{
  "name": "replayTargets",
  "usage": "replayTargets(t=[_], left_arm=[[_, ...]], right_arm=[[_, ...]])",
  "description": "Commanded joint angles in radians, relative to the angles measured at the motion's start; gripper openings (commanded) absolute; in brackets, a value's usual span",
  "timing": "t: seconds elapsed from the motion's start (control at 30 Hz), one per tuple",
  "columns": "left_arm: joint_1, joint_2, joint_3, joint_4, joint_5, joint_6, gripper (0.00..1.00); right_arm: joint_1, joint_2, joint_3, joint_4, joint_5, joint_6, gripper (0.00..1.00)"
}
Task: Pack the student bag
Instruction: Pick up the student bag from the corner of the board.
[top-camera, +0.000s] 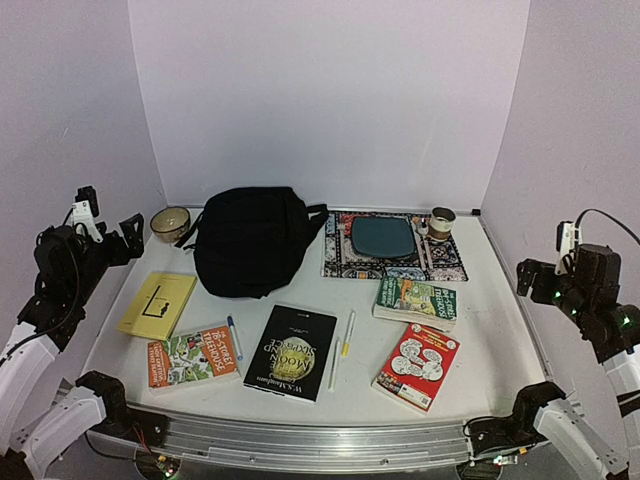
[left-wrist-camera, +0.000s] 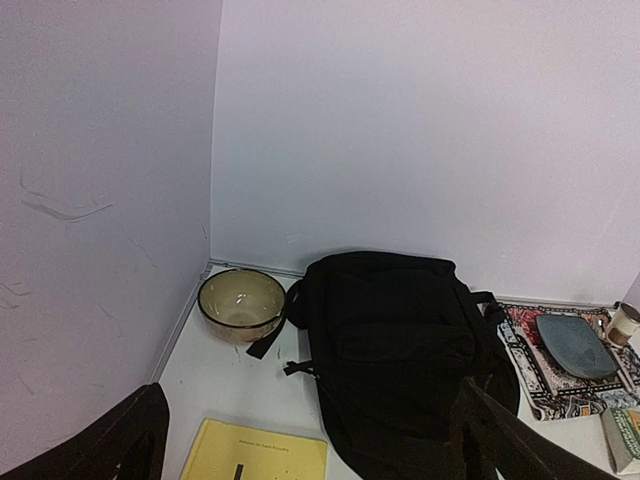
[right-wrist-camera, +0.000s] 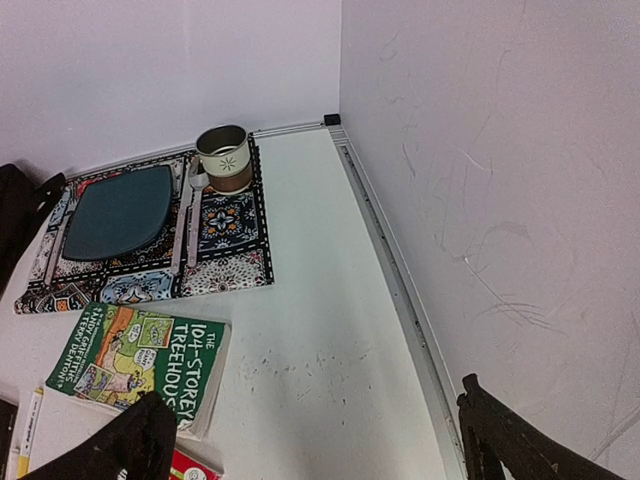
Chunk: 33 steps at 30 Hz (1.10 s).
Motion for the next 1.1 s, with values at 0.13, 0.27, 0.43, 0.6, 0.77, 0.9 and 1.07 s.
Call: replayTargets(t=[0.13, 0.27, 0.43, 0.6, 0.77, 0.9, 1.07], left_arm=[[-0.002, 0.092, 0.082, 0.022, 0.047, -0.03, 0.99], [-0.002, 0.173, 0.118, 0.013, 0.083, -0.099, 0.99], [-0.002, 0.332, 0.186, -0.036, 0.086, -0.319, 0.99], [-0.002, 0.545, 0.255, -0.067, 0.136, -0.479, 0.99], [-0.001, 0.729, 0.302, -0.074, 0.209, -0.577, 0.99], [-0.001, 0.852, 0.35, -0.073, 0.252, -0.629, 0.99], [-0.002, 1.022, 0.42, -0.074, 0.32, -0.684, 0.99]], right_arm=[[0.004, 0.003, -0.004, 0.033, -0.038, -0.026, 0.98], [0.004, 0.002, -0.006, 0.036, -0.055, -0.027, 0.98], [0.004, -0.007, -0.008, 0.038, -0.065, -0.023, 0.98], [0.004, -0.015, -0.008, 0.038, -0.07, -0.021, 0.98], [0.004, -0.022, -0.012, 0.038, -0.087, -0.018, 0.98], [0.004, -0.021, -0.013, 0.038, -0.093, -0.017, 0.98], [0.004, -0.031, -0.014, 0.041, -0.101, -0.017, 0.98]])
